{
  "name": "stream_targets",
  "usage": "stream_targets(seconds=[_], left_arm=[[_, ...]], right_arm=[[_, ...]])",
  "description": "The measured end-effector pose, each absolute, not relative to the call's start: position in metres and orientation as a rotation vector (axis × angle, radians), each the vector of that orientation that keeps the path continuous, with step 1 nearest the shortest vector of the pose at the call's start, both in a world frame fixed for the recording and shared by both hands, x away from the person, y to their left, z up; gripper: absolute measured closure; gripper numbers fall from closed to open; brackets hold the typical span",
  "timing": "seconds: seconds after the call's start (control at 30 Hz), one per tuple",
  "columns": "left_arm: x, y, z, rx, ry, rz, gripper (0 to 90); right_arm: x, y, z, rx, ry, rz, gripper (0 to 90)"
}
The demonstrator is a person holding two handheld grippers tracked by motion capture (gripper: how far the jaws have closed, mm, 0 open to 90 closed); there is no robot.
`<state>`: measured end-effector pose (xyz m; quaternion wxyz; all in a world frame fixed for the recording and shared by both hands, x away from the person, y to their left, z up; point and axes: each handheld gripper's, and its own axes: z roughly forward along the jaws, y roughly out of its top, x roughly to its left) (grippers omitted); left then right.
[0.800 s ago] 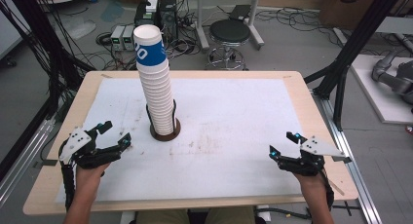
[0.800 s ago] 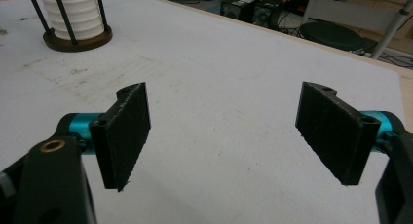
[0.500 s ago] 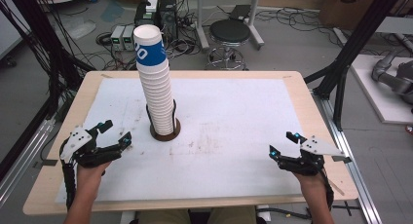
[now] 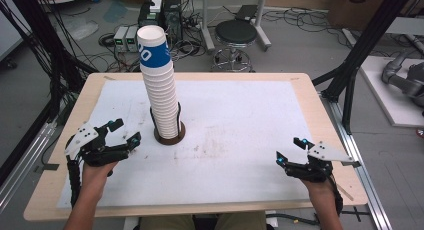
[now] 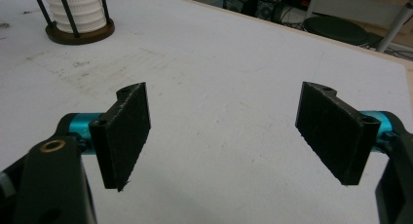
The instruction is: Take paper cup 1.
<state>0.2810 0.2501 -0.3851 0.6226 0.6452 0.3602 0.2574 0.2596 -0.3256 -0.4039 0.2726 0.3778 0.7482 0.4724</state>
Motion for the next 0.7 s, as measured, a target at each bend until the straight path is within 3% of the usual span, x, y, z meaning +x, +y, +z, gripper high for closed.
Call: stream_targets(seconds=[0.7], left_arm=[[0.321,0.231,-0.263,1.455,0.709,0.567,16.2]], right_arm=[[0.256,-0.325,-0.404,1.015,2.013,1.274,20.8]])
